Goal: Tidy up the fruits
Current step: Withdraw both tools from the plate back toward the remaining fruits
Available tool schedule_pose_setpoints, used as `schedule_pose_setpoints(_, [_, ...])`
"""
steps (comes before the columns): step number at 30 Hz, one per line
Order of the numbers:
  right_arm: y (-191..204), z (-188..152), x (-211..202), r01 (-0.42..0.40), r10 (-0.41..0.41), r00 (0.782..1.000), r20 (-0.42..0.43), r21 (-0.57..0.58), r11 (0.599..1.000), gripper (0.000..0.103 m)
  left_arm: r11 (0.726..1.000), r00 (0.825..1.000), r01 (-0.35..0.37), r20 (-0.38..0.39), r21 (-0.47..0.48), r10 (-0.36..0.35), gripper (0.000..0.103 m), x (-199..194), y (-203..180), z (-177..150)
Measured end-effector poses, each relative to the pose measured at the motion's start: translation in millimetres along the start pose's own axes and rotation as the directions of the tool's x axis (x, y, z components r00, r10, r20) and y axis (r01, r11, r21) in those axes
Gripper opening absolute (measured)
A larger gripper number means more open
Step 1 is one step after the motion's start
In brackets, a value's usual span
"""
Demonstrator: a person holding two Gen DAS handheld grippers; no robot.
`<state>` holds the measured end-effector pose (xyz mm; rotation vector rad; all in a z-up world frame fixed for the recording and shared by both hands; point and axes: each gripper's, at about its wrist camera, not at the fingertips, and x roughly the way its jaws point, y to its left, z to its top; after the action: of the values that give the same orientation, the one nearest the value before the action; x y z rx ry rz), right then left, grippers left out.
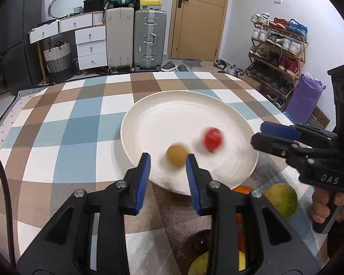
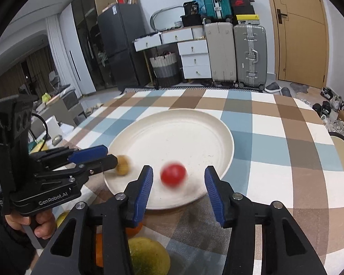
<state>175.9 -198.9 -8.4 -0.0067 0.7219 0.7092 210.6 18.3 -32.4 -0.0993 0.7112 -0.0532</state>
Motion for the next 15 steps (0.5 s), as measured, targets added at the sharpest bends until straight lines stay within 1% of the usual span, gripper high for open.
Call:
schedule_pose_setpoints(1, [-1.0, -0.4, -1.2, 0.005, -0.005, 1.000, 0.003, 0.002, 1.000, 0.050, 1.000, 1.000, -0.006, 0.002, -0.004, 0.006, 0.043, -0.2, 1.4, -0.4])
schedule_pose_setpoints(2, [-1.8, -0.9, -1.8, 0.006, -0.006, 1.000, 0.003, 0.005, 1.000, 0.050, 1.000, 1.000, -0.012, 0.005, -0.007, 0.012, 0.054, -2.8, 2.9, -1.4])
schedule_pose_setpoints(3, [-2.7, -1.5, -2.3, 0.006, -0.006, 1.000, 0.003, 0.009, 1.000, 0.051, 1.000, 1.000, -0.022, 0.012, -0.012, 0.023, 0.060, -6.8, 5.9, -2.5])
schedule_pose_setpoints(4, [-3.7, -2.7, -2.8, 0.006, -0.006, 1.000, 0.000, 0.011, 1.000, 0.053, 0.999, 0.999, -0.030, 0.022, -0.019, 0.031, 0.071, -7.4, 7.2, -2.1])
schedule_pose_setpoints(5, [-4.1, -3.7, -3.2, 0.010, -0.010, 1.000, -0.002, 0.009, 1.000, 0.057, 0.999, 0.999, -0.034, 0.033, -0.027, 0.034, 0.080, -9.7, 8.4, -2.2])
schedule_pose_setpoints(6, [-3.9, -4.7, -3.9, 0.016, -0.016, 1.000, 0.001, 0.006, 1.000, 0.059, 0.999, 0.999, -0.034, 0.040, -0.035, 0.035, 0.083, -14.8, 10.5, -3.7])
schedule_pose_setpoints(8, [-3.8, -6.2, -6.3, 0.019, -0.019, 1.000, 0.012, 0.003, 1.000, 0.066, 0.999, 0.998, -0.019, 0.052, -0.050, 0.021, 0.085, -19.1, 13.0, -4.8])
schedule_pose_setpoints(9, [-4.3, -6.6, -7.6, 0.017, -0.018, 1.000, 0.018, 0.007, 1.000, 0.072, 0.998, 0.999, -0.015, 0.051, -0.056, 0.018, 0.086, -20.3, 14.1, -5.4])
schedule_pose_setpoints(10, [-5.0, -6.8, -9.1, 0.018, -0.018, 1.000, 0.026, 0.012, 1.000, 0.082, 0.998, 0.999, -0.016, 0.048, -0.059, 0.019, 0.092, -21.2, 14.6, -5.9])
schedule_pose_setpoints(11, [-5.8, -6.8, -10.3, 0.020, -0.021, 0.999, 0.033, 0.017, 1.000, 0.090, 0.998, 0.999, -0.019, 0.046, -0.060, 0.022, 0.099, -21.2, 15.1, -6.3])
schedule_pose_setpoints(12, [-6.6, -7.2, -12.5, 0.021, -0.022, 0.999, 0.046, 0.023, 1.000, 0.091, 0.998, 0.998, -0.021, 0.049, -0.060, 0.024, 0.103, -23.4, 15.1, -7.4])
schedule_pose_setpoints(15, [-8.2, -7.1, -13.2, 0.016, -0.018, 0.999, 0.047, 0.030, 0.999, 0.101, 0.998, 0.998, -0.017, 0.059, -0.060, 0.021, 0.102, -30.0, 15.3, -9.0])
